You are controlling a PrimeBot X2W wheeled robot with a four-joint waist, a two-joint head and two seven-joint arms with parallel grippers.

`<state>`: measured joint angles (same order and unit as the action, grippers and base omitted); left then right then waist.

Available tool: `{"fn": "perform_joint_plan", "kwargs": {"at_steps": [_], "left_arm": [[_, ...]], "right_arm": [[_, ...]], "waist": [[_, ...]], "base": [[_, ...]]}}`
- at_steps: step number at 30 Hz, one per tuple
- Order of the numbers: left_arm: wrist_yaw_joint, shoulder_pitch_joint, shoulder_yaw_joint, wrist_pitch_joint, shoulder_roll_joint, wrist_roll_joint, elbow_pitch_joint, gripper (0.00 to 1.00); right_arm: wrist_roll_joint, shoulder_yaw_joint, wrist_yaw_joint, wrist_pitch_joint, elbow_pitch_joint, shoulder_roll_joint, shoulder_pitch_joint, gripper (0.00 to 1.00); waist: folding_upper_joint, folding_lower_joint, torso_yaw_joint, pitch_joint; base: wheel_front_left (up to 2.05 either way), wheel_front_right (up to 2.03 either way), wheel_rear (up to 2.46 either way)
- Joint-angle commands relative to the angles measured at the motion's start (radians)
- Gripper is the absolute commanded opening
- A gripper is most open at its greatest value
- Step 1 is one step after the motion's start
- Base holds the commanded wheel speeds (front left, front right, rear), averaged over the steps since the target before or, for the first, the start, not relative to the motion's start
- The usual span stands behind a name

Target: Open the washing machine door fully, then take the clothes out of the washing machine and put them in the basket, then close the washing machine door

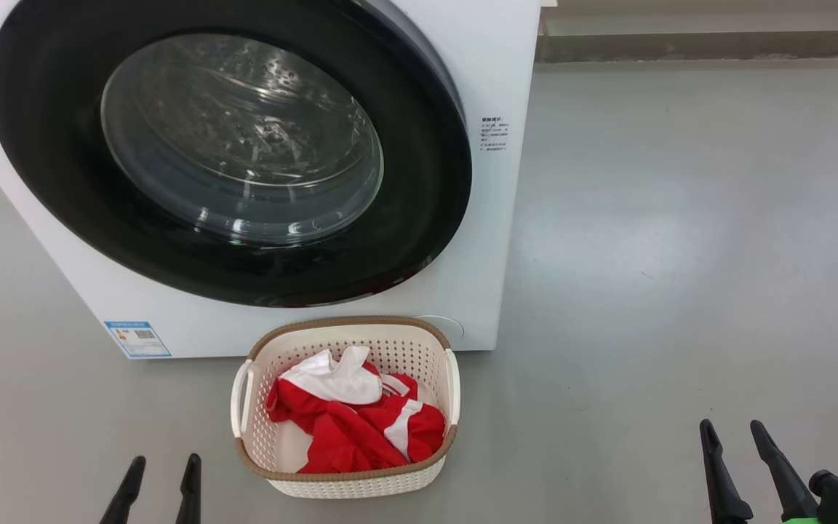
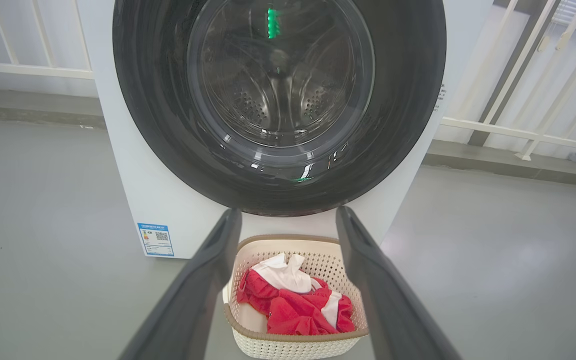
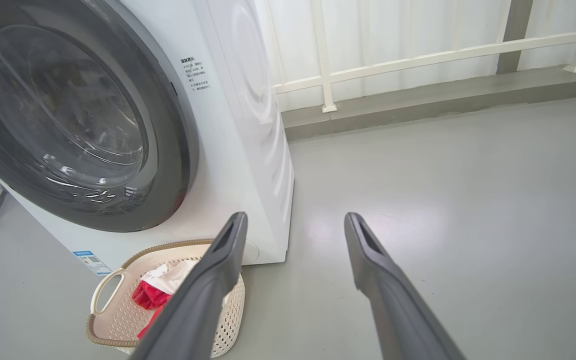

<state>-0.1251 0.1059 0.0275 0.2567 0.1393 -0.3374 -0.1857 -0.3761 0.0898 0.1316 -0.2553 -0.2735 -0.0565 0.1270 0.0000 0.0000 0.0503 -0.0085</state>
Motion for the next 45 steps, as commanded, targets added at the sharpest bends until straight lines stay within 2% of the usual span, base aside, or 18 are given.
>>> {"fn": "perform_joint_plan", "kwargs": {"at_steps": [1,4,5,12,17,21,45], "left_arm": [[-0.006,-0.009,0.034,0.005,0.010,-0.007,0.022,1.00],[-0.006,-0.008,0.030,0.005,0.010,-0.018,0.018,1.00],[0.000,0.001,-0.002,0.000,0.000,-0.011,-0.002,0.00],[0.001,-0.001,-0.011,-0.005,-0.035,-0.023,-0.072,0.00],[0.001,-0.010,-0.006,-0.023,-0.037,-0.083,-0.069,0.00],[0.001,-0.017,-0.003,-0.035,-0.039,-0.123,-0.070,0.00],[-0.001,-0.057,0.015,-0.103,-0.049,-0.355,-0.068,0.00]], "right_arm": [[0.003,-0.014,-0.001,-0.006,0.028,-0.012,-0.007,1.00],[0.003,-0.013,-0.001,-0.006,0.029,-0.011,-0.006,1.00],[0.000,0.001,0.000,0.000,0.002,0.000,0.000,0.00],[-0.012,-0.006,0.000,0.006,-0.070,0.022,-0.002,0.00],[-0.071,-0.004,0.000,0.024,-0.064,0.021,-0.012,0.00],[-0.110,-0.003,0.000,0.035,-0.061,0.021,-0.020,0.00],[-0.337,0.002,0.000,0.102,-0.043,0.018,-0.064,0.00]], "waist": [[0.0000,0.0000,0.000,0.000],[0.0000,0.0000,0.002,-0.001],[0.0000,0.0000,0.002,-0.001],[0.0000,0.0000,0.001,-0.001],[0.0000,0.0023,-0.001,-0.003],[0.0000,0.0002,-0.003,0.000],[0.0000,0.0000,-0.013,0.002]], "base": [[0.00,0.00,0.00],[0.00,0.00,0.00],[0.00,0.00,0.00],[0.00,0.00,0.00],[0.00,0.00,0.00],[0.00,0.00,0.00],[0.00,0.00,0.00]]}}
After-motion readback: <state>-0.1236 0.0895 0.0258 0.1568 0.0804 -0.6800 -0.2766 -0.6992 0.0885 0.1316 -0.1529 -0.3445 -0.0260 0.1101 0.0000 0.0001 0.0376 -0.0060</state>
